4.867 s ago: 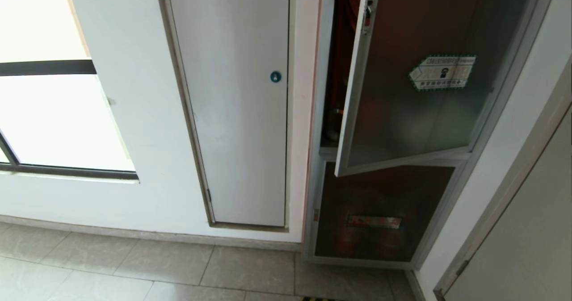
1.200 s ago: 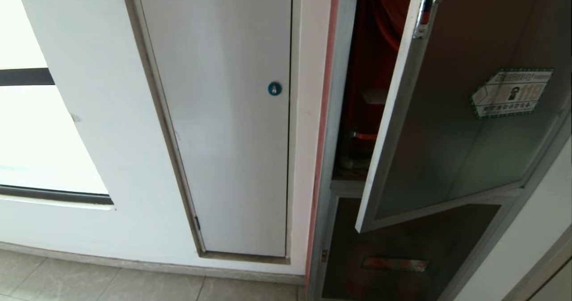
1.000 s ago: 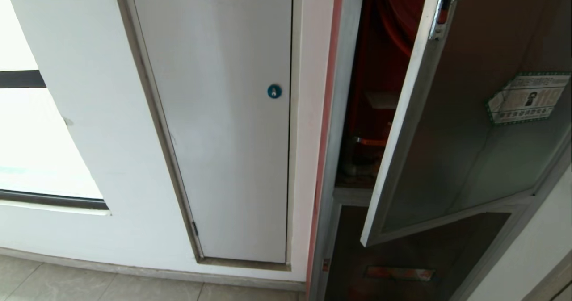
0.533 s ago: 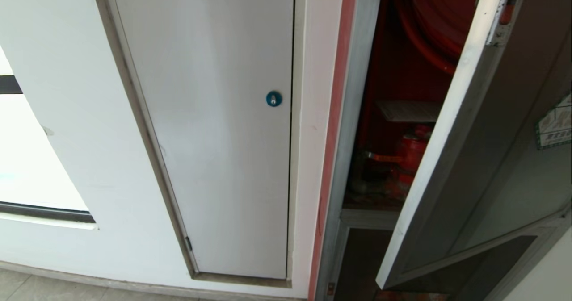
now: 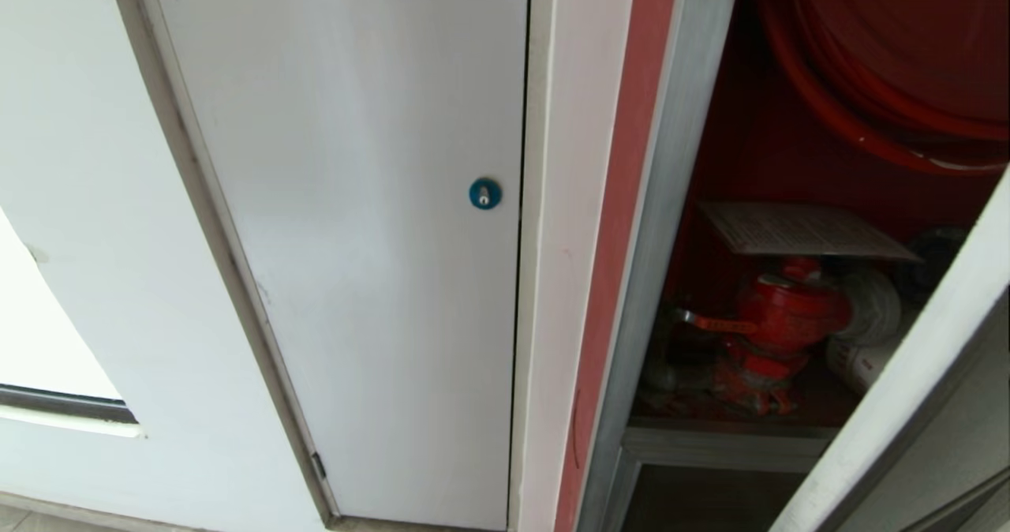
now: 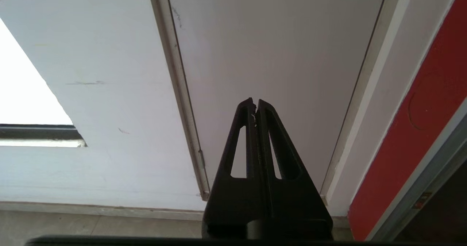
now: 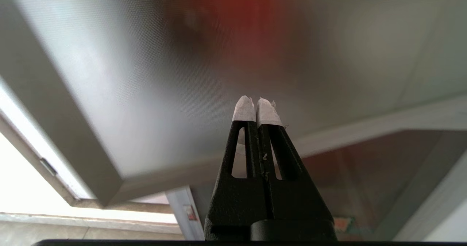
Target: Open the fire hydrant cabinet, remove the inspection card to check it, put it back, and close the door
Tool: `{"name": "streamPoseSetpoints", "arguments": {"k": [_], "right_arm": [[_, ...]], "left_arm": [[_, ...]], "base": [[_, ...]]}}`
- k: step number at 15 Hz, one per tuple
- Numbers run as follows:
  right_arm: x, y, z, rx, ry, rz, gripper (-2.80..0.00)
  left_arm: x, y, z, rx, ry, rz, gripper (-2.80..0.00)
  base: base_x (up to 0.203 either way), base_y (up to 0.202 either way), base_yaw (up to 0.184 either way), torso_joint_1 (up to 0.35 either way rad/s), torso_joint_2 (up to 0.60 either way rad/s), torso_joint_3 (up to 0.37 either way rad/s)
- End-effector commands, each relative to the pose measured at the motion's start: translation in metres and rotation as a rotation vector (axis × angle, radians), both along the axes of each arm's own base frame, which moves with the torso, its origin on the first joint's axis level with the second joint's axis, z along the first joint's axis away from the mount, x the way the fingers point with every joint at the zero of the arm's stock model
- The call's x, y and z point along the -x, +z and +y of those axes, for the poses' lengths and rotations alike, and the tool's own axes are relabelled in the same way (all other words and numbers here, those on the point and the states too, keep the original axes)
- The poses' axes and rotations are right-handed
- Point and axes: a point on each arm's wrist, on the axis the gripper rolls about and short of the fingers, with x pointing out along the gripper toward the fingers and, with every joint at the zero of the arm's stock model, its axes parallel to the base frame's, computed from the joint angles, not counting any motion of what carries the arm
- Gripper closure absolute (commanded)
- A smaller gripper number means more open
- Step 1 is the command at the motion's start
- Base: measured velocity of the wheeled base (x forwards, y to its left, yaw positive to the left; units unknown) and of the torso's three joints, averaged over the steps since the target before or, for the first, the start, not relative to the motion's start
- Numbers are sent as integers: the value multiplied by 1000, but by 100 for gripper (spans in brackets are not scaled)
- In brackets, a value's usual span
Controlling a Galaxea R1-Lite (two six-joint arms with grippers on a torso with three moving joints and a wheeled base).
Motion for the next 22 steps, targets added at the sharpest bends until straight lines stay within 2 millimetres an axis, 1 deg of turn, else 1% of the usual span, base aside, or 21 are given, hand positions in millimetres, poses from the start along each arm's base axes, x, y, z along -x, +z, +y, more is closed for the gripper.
{"name": "streamPoseSetpoints", "arguments": {"k": [1, 3, 22], "right_arm": [[0, -1, 0, -1, 0, 4, 0], [0, -1, 0, -1, 0, 4, 0], [0, -1, 0, 1, 0, 4, 0]], "left_arm": [[-1, -3, 0, 0, 0, 12, 0], [-1, -3, 0, 1, 0, 13, 0], [-1, -3, 0, 1, 0, 13, 0]], "base": [[188, 0, 0, 3, -1, 2], [102, 0, 1, 9, 8, -1], [0, 0, 0, 0, 0, 0]]}}
